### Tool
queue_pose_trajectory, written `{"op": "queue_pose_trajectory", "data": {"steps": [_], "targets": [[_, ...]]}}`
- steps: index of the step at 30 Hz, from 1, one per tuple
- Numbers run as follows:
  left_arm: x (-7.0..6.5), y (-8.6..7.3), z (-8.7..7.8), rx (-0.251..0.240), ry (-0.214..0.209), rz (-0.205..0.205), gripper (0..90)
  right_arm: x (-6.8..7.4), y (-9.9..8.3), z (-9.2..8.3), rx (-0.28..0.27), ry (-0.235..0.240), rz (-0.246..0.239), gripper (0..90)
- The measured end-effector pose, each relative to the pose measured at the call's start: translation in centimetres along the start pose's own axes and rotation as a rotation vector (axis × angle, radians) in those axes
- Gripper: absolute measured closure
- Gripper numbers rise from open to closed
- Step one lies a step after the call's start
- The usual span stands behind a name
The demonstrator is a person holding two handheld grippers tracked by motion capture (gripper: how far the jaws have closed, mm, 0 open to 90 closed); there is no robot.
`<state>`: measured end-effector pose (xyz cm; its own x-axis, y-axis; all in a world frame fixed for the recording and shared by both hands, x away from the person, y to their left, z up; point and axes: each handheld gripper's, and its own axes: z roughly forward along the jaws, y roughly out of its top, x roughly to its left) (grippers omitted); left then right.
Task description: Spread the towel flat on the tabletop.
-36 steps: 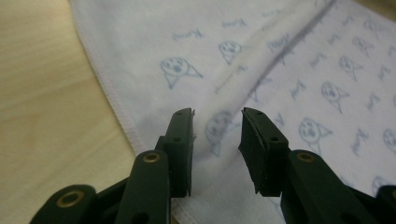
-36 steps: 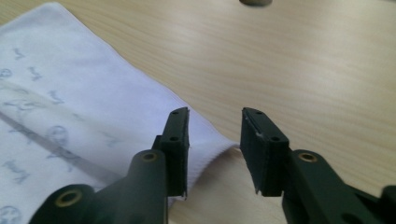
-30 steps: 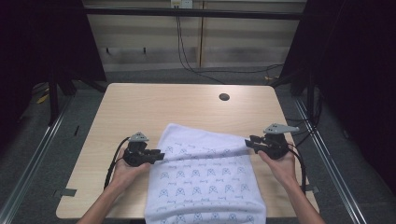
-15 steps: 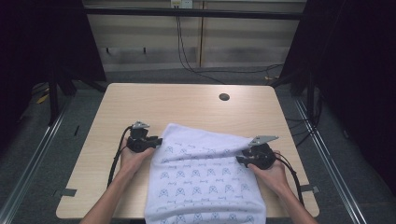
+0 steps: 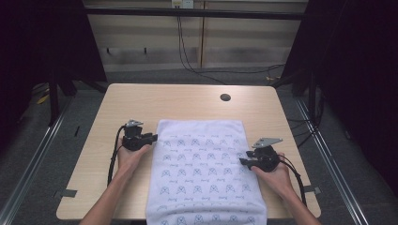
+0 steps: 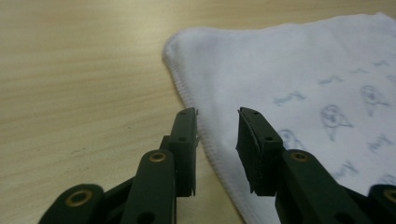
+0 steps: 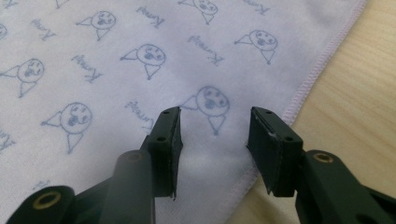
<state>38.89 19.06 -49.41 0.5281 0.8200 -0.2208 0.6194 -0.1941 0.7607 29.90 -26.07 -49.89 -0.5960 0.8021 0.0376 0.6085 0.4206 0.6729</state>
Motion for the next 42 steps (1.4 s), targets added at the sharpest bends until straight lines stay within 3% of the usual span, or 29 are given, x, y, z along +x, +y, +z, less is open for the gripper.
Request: {"op": "queue_pose_trajectory", "data": {"steps": [4, 5, 6, 8, 9, 10, 11, 14, 17, 19, 21, 23, 27, 30, 34, 36, 40, 42], "targets": [[-2.2, -0.9, -2.1, 0.030, -0.141, 0.108, 71.3, 0.0, 0.0, 0.0, -0.006, 0.006, 0.003, 54.1], [-2.8, -1.4, -2.2, 0.060, -0.154, 0.140, 71.6, -0.1, 0.0, 0.1, -0.007, 0.004, -0.002, 54.2], [-3.2, -1.8, -2.0, 0.075, -0.146, 0.143, 71.6, -0.1, 0.1, 0.1, 0.002, -0.005, 0.002, 54.2], [-3.4, -2.2, -1.3, 0.081, -0.144, 0.090, 70.5, -0.2, 0.3, 0.3, 0.000, -0.005, 0.009, 54.2], [-3.5, -2.3, -0.9, 0.087, -0.120, 0.096, 69.5, -0.2, 0.5, 0.5, -0.002, -0.007, 0.011, 54.2], [-3.5, -2.4, -0.3, 0.111, -0.093, 0.143, 71.3, -0.2, 0.6, 0.6, 0.005, -0.020, 0.015, 54.2], [-3.4, -2.5, 0.0, 0.090, -0.081, 0.159, 73.1, -0.2, 0.8, 0.8, -0.001, -0.017, 0.016, 54.2], [-2.8, -2.0, 0.7, 0.068, -0.038, 0.165, 84.6, -0.6, 1.5, 1.4, 0.004, -0.020, 0.018, 53.6], [-2.3, -1.4, 1.5, 0.057, -0.018, 0.164, 88.1, -1.1, 2.2, 2.0, 0.006, -0.023, 0.020, 53.1], [-2.0, -1.1, 2.0, 0.039, -0.034, 0.129, 87.7, -1.2, 2.3, 2.1, 0.007, -0.025, 0.037, 51.1], [-1.6, -0.7, 2.4, 0.038, -0.036, 0.132, 85.9, -1.1, 2.2, 2.1, -0.003, -0.029, 0.037, 50.2], [-1.3, -0.4, 2.8, 0.037, -0.042, 0.100, 79.9, -1.1, 1.9, 1.9, -0.013, -0.030, 0.047, 50.2], [-1.4, -0.5, 2.7, 0.038, -0.071, 0.091, 71.9, -1.0, 1.4, 1.5, -0.010, -0.042, 0.052, 49.9], [-1.2, -0.5, 2.4, 0.052, -0.086, 0.114, 73.9, -1.3, 1.7, 1.5, -0.009, -0.010, 0.060, 49.6], [-1.2, -0.3, 2.4, 0.074, -0.061, 0.154, 86.0, -1.7, 2.9, 2.2, -0.032, 0.000, 0.061, 49.8], [-1.1, -0.2, 2.5, 0.078, -0.076, 0.153, 89.7, -1.9, 3.8, 2.6, -0.049, 0.002, 0.062, 50.5], [-1.3, -0.2, 2.5, 0.082, -0.064, 0.171, 90.0, -2.5, 4.9, 3.9, -0.067, 0.004, 0.084, 54.8], [-1.2, -0.1, 2.4, 0.085, -0.064, 0.166, 90.0, -2.6, 4.8, 4.8, -0.053, -0.007, 0.090, 62.4]]}}
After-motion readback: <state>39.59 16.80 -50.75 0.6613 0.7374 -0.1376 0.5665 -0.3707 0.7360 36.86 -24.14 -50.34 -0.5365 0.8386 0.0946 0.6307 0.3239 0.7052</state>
